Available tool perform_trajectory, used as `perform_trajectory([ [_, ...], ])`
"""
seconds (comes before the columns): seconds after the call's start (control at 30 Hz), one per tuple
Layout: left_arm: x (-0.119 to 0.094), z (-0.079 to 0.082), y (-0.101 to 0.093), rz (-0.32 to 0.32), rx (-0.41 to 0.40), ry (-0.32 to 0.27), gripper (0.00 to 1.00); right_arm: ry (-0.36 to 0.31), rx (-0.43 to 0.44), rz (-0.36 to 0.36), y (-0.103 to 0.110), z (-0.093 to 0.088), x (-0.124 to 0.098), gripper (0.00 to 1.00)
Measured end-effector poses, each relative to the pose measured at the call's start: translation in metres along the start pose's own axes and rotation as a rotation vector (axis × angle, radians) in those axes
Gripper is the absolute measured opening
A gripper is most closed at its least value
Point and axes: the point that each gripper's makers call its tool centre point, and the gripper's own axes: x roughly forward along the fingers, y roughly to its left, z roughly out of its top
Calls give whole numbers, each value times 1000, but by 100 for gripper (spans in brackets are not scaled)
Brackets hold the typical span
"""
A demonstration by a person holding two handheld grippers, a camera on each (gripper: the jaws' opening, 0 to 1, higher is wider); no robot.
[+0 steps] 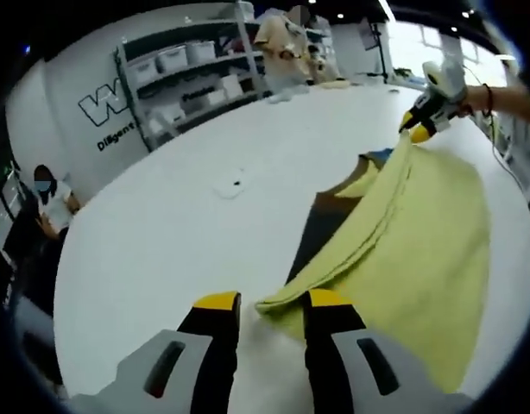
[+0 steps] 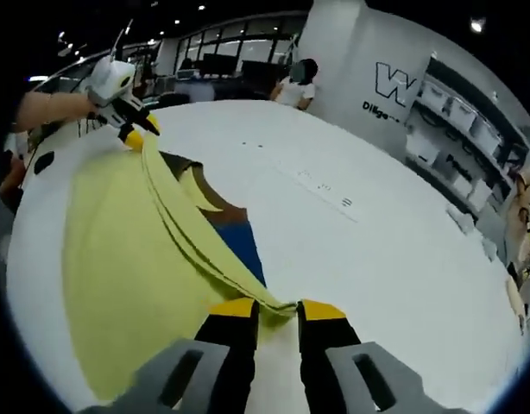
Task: Fold the garment on the visible template until the final outline fits inside the template.
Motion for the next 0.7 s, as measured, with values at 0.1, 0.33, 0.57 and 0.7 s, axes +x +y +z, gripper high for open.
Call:
perform_trajectory([
  [0.1, 5, -4, 5, 35, -59, 17, 24, 7, 100, -19, -5, -3, 5, 6],
  [0.33, 9, -10, 9, 72, -213, 19, 13, 20, 297, -36, -6, -11, 12, 0],
  [0.57, 6, -10, 9, 84, -222, 30, 14, 33, 416, -77, -9, -13, 14, 3],
  [0.7, 2, -10, 11, 101, -230, 41, 16, 15, 470, -96, -11, -9, 10, 5],
])
